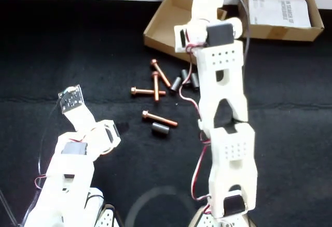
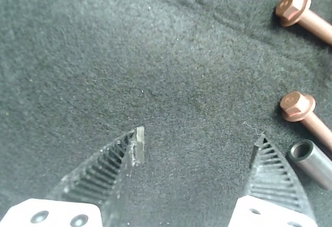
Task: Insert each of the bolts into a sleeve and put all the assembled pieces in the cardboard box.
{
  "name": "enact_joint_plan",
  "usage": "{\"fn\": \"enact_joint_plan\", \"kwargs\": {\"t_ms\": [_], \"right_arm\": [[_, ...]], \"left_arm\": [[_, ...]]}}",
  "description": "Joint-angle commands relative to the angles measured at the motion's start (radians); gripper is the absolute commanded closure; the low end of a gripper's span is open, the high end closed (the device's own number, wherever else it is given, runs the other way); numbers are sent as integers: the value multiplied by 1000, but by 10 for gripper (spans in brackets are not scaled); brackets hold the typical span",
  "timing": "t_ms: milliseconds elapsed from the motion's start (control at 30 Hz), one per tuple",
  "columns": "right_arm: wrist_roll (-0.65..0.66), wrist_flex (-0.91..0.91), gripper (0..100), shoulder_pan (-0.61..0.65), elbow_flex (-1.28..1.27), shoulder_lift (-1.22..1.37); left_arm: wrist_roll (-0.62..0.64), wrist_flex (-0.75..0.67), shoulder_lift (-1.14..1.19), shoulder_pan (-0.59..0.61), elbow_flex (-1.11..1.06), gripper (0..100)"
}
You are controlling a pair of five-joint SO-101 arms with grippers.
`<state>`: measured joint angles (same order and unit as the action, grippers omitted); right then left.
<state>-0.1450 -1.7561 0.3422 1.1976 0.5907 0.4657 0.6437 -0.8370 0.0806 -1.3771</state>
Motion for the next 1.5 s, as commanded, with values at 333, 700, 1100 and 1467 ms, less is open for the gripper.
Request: {"fn": "enact_joint_plan", "kwargs": {"t_ms": [333, 700, 1100, 1467], "right_arm": [[-9, 42, 645, -88, -618, -246], [-8, 194, 646, -110, -633, -1], [63, 294, 646, -110, -427, 182], [68, 286, 788, -93, -154, 433]], "left_arm": [[-3, -14, -5, 7, 8, 671], [-3, -14, -5, 8, 8, 671], [-2, -14, -5, 27, 10, 671], [-2, -14, -5, 28, 12, 671]]}}
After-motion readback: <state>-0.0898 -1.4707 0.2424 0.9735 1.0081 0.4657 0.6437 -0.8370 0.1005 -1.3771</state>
